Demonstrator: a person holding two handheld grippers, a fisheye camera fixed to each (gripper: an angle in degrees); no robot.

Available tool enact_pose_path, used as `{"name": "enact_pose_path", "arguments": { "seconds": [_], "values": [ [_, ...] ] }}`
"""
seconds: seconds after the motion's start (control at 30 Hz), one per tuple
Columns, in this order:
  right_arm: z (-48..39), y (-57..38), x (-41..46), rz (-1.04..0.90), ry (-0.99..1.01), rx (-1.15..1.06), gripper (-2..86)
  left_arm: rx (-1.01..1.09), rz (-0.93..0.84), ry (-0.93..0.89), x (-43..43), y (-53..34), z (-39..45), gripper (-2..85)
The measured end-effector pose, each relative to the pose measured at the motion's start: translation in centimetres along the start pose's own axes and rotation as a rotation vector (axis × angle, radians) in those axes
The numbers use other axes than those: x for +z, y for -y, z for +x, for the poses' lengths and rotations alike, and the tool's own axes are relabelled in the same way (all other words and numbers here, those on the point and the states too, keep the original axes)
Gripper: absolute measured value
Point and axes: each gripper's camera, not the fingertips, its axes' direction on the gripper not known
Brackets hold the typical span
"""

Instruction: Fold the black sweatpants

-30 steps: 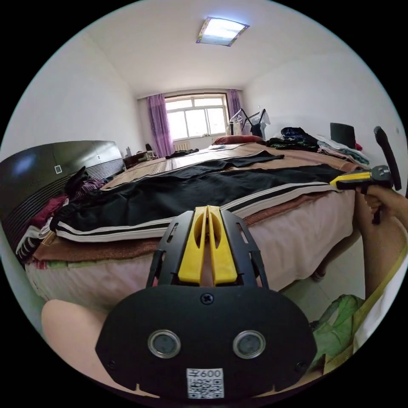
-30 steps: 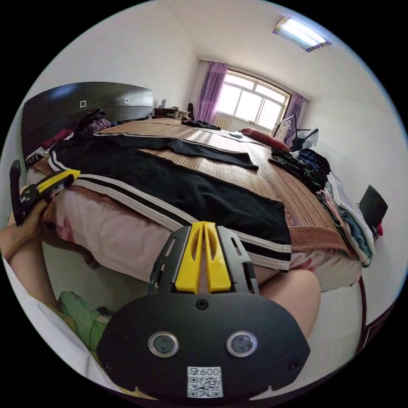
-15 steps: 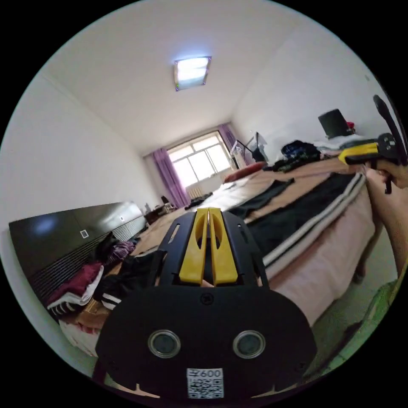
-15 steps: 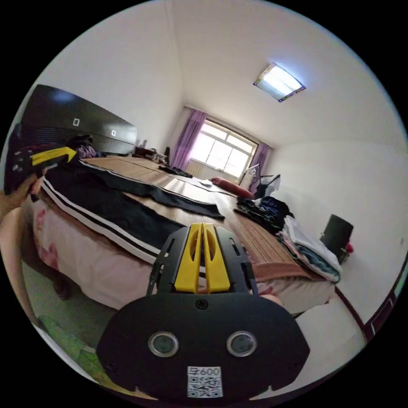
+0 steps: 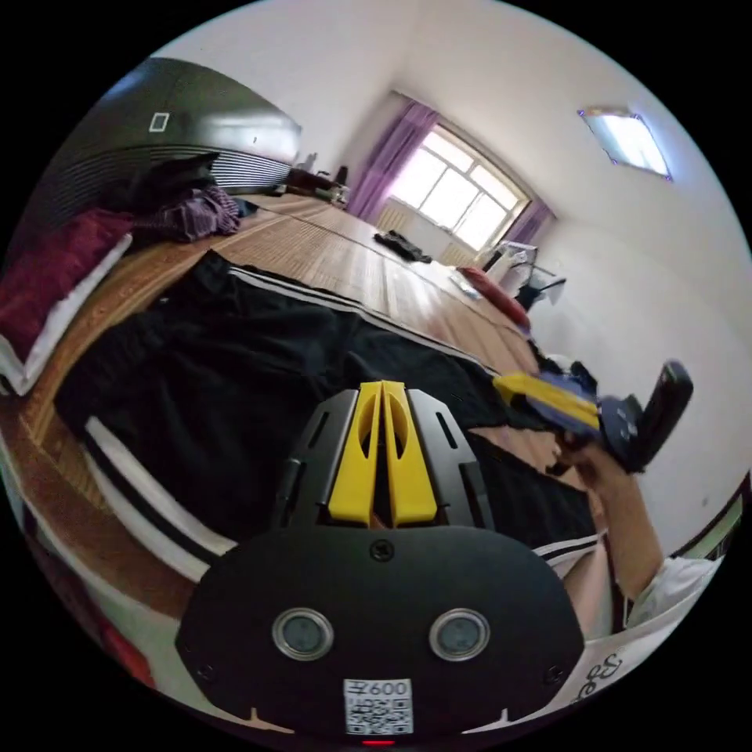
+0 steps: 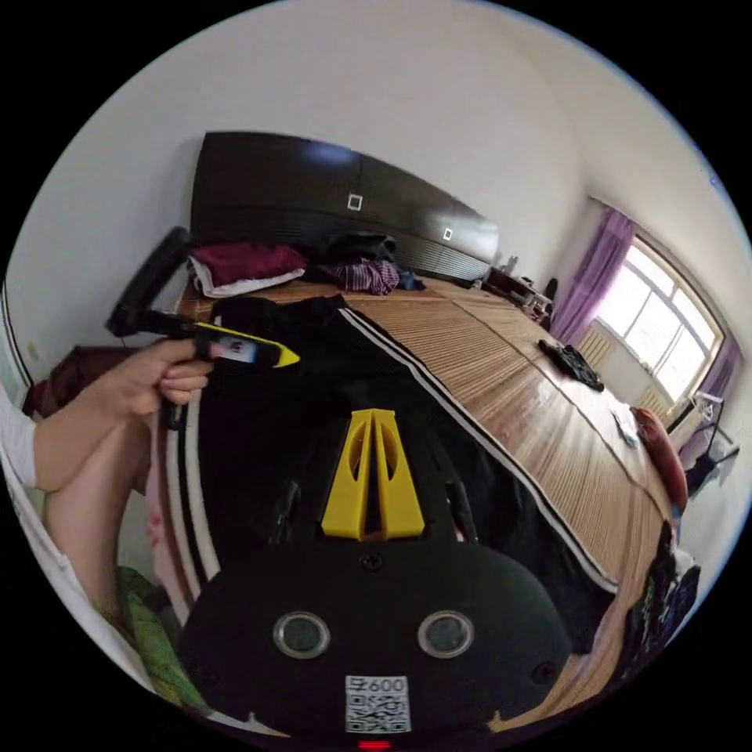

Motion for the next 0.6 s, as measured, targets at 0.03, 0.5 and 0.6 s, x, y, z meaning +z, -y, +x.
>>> {"name": "enact_pose_path", "arguments": {
  "seconds": [0.03, 0.5, 0.6],
  "values": [
    [0.9, 2.2, 3.9, -0.022, 0.035, 0.012, -0.8, 0.045, 0.012, 0.097, -1.2, 1.1, 0.7, 0.3],
    [4.5, 14.0, 36.8, -0.386, 0.335, 0.112, -0.8, -0.309, 0.059, -0.335, -4.6, 9.1, 2.6, 0.3],
    [6.3, 13.4, 36.1, -0.291, 0.342, 0.096, -0.8, -0.241, 0.022, -0.385, -4.3, 11.1, 6.8, 0.2]
  ]
}}
